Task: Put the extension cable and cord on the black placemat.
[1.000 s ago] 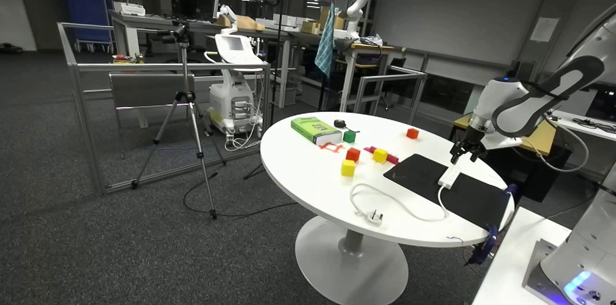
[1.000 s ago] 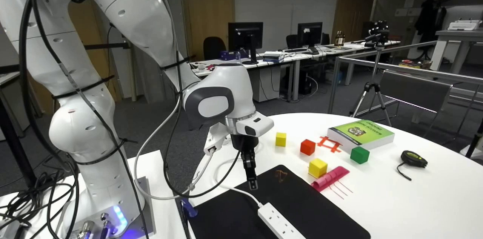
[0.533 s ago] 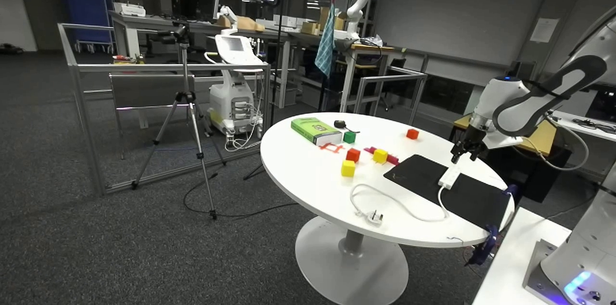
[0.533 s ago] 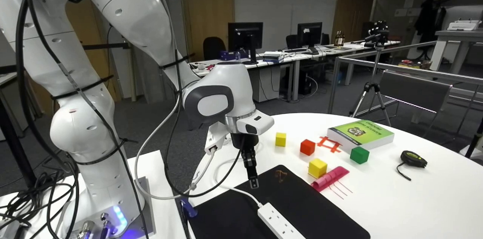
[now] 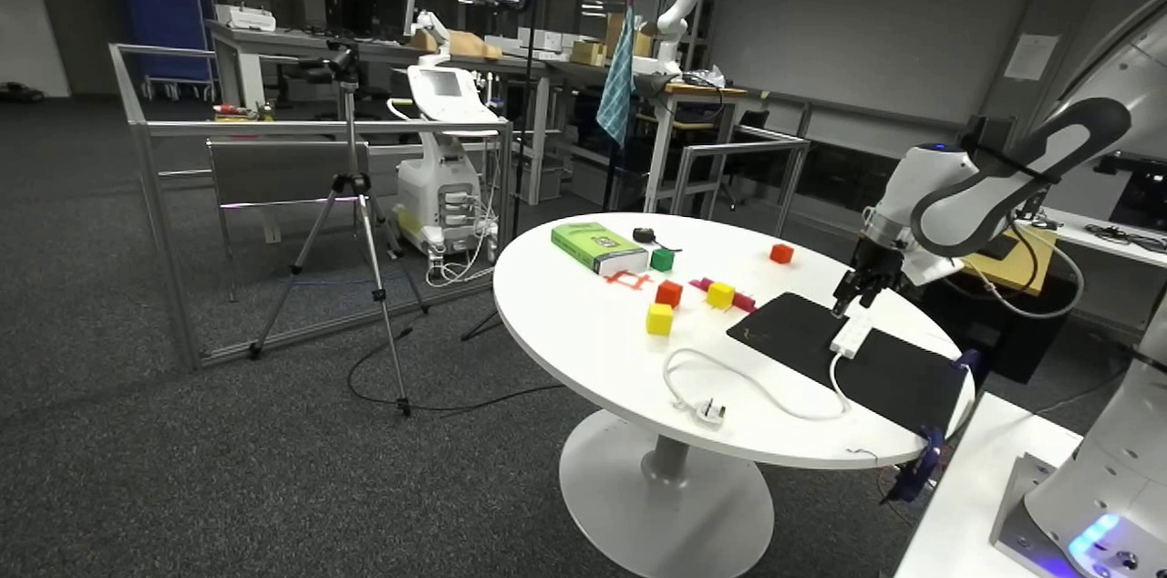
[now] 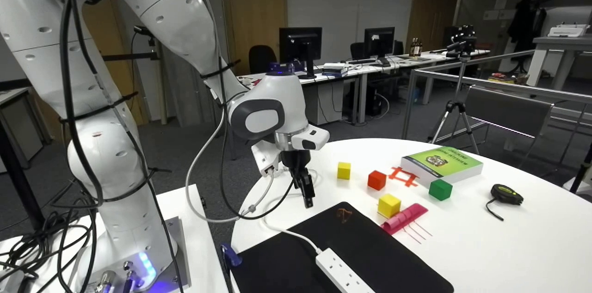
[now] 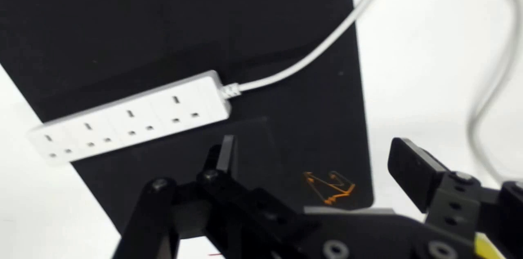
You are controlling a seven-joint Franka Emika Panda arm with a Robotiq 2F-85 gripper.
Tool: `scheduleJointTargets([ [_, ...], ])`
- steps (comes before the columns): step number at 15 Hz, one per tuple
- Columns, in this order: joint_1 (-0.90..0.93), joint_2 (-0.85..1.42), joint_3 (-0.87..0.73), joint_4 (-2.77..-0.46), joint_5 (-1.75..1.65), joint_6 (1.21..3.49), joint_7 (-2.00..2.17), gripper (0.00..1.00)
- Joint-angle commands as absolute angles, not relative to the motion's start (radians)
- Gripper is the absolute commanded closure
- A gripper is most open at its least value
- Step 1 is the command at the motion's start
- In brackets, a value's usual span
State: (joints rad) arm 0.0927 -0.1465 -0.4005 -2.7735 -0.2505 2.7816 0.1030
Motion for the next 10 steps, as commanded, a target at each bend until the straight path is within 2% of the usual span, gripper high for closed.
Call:
scheduleJointTargets([
  [1,0.094,-0.176,-0.207,-2.773,-0.120,2.746,-0.023,0.00],
  [5,0.132,-0.157,-0.045,-2.769,-0.078,2.723,-0.093,0.00],
  [9,0.140,-0.109,0.030,-2.735,-0.111,2.629,-0.186,0.00],
  [10,0.123,-0.133,0.038,-2.765,-0.103,2.676,-0.118,0.00],
])
